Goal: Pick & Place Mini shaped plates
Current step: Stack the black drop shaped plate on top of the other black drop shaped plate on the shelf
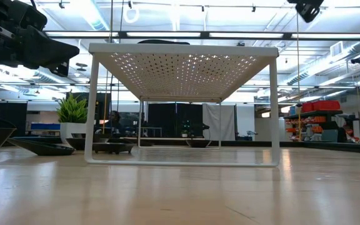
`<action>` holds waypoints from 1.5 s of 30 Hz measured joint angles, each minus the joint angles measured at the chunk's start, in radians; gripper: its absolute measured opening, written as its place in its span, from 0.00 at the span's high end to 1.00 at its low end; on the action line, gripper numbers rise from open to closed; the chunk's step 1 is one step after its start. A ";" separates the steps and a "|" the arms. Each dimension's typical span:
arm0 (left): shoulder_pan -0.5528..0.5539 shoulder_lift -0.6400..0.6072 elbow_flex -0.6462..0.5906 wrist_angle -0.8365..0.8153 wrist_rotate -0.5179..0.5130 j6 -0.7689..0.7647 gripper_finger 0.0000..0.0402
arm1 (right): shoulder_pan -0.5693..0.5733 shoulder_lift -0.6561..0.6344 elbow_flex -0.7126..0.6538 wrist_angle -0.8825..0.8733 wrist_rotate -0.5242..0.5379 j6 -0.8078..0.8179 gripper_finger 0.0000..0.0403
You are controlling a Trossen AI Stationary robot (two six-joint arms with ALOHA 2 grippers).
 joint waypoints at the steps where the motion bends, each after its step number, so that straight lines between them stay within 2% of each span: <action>1: 0.000 0.000 0.000 0.000 0.000 0.000 0.95 | 0.000 -0.007 0.013 -0.017 0.006 -0.003 0.99; 7: 0.000 0.000 0.000 0.000 0.000 0.000 0.95 | 0.000 -0.033 0.122 -0.140 0.066 -0.071 0.99; 13: 0.000 0.000 0.000 0.000 0.000 0.000 0.95 | 0.003 -0.035 0.239 -0.216 0.130 -0.058 0.99; 18: 0.000 0.000 0.000 0.000 0.000 0.000 0.95 | 0.046 -0.035 0.322 -0.235 0.137 -0.036 0.99; 25: 0.000 0.000 0.000 0.000 0.000 0.000 0.95 | 0.101 -0.035 0.412 -0.348 0.150 -0.017 0.99; 33: 0.000 0.000 0.000 0.000 0.000 0.000 0.95 | 0.104 -0.036 0.467 -0.463 0.154 -0.077 0.99; 39: 0.000 0.000 0.000 0.000 0.000 0.000 0.95 | 0.104 -0.041 0.465 -0.547 0.144 -0.095 1.00; 45: 0.000 0.000 0.000 0.000 0.000 0.000 0.95 | 0.104 -0.065 0.418 -0.550 0.144 -0.096 1.00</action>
